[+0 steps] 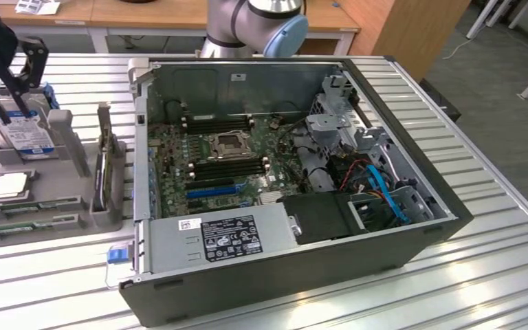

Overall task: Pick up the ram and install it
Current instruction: 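Pick up the ram and move it above insertion slot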

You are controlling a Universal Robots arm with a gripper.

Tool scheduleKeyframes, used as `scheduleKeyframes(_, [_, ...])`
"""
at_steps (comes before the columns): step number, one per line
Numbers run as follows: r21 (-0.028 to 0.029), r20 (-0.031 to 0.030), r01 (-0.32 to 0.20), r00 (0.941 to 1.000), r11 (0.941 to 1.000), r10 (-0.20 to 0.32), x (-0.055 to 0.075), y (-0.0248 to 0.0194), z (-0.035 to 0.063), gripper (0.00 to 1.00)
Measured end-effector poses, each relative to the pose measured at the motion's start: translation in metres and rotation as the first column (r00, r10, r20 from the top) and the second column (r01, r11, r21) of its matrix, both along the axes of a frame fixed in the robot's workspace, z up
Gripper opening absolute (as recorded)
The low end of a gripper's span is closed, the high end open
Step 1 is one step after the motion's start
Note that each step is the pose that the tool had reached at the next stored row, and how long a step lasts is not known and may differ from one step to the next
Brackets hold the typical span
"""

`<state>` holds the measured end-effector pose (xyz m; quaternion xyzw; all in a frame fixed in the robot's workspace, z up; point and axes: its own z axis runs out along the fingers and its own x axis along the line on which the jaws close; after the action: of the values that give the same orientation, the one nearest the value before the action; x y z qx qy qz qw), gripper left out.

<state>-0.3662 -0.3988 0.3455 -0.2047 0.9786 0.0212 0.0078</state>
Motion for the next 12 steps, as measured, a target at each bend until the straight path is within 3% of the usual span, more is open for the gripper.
scheduleKeyframes(6, [0.0000, 0.0000, -0.109, 0.9940, 0.9940, 0.109, 0.000, 0.0000, -0.0087, 0.30])
scheduleKeyframes(12, [0.0000, 0.0000, -0.216, 0.9763, 0.9763, 0.216, 0.000, 0.0000, -0.0173, 0.30])
